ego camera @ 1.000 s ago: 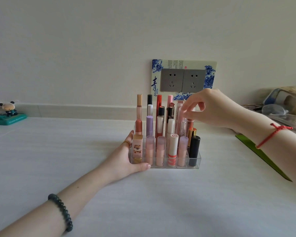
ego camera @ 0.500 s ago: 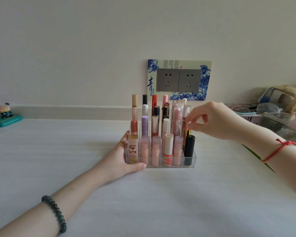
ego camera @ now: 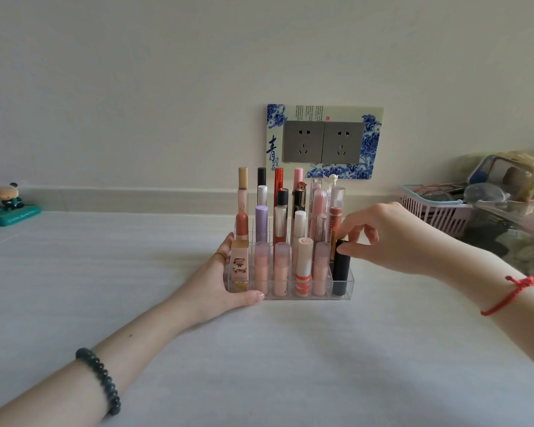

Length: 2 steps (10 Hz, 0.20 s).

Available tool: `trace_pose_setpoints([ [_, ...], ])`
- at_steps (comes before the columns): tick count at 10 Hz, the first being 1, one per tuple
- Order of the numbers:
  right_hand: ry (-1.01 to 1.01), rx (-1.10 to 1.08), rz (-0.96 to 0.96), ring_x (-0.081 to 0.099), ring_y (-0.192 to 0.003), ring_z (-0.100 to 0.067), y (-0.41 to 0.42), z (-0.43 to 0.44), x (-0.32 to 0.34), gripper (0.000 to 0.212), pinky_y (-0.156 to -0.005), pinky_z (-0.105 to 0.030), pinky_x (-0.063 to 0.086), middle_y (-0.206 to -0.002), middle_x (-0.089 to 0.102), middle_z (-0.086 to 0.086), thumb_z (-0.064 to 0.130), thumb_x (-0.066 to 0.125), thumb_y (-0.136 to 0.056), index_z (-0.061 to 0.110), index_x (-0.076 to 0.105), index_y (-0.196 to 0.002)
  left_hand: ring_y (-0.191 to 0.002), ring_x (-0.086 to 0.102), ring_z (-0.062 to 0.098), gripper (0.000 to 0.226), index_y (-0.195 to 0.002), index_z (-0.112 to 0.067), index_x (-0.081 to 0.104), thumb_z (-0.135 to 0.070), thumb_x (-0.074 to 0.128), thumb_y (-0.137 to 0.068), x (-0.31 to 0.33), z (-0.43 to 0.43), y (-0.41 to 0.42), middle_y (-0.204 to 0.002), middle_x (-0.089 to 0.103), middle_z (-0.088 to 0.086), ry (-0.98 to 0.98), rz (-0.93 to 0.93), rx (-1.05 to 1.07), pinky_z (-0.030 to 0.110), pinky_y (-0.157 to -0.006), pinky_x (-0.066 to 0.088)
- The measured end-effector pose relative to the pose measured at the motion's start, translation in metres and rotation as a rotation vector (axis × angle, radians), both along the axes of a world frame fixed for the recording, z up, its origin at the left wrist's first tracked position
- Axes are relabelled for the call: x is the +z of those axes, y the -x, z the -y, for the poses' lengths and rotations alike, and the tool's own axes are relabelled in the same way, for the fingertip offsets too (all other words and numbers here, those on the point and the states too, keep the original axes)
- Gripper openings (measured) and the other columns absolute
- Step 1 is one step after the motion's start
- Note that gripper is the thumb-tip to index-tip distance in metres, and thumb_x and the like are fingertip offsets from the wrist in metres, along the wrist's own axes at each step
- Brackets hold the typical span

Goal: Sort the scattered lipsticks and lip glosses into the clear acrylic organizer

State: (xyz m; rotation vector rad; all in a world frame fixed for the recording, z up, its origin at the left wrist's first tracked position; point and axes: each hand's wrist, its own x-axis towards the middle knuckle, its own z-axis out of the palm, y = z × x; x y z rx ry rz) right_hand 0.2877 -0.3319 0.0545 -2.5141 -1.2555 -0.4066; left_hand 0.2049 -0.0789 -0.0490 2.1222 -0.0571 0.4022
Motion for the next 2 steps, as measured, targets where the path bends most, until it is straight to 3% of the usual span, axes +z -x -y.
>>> trace_pose_setpoints([
  [1,0.013,-0.019,-0.014,0.048,-0.056,0.002,0.0008,0.0001,0.0004,0.012,-0.061,-0.004,0.038,-0.067,0.057,0.023,0.031,0.066,-0.079,0.033,0.069,-0.090,-0.122,0.045,-0.003,0.106,-0.145,-0.025,0.010,-0.017,0.080,-0.066,0.0013,-0.0003,0.0010,-0.141,0.040,-0.011,-0.018,0.002,0.011,0.013,-0.096,0.040],
  [2,-0.004,-0.046,-0.029,0.049,-0.057,0.008,0.0045,0.0034,0.0024,0.014,-0.057,-0.005,0.038,-0.069,0.055,0.023,0.032,0.063,-0.081,0.032,0.067,-0.095,-0.119,0.044,-0.008,0.105,-0.145,-0.027,0.011,-0.018,0.080,-0.067,0.0041,0.0025,0.0040,-0.137,0.042,-0.018,-0.007,-0.005,-0.007,0.009,-0.093,0.040],
])
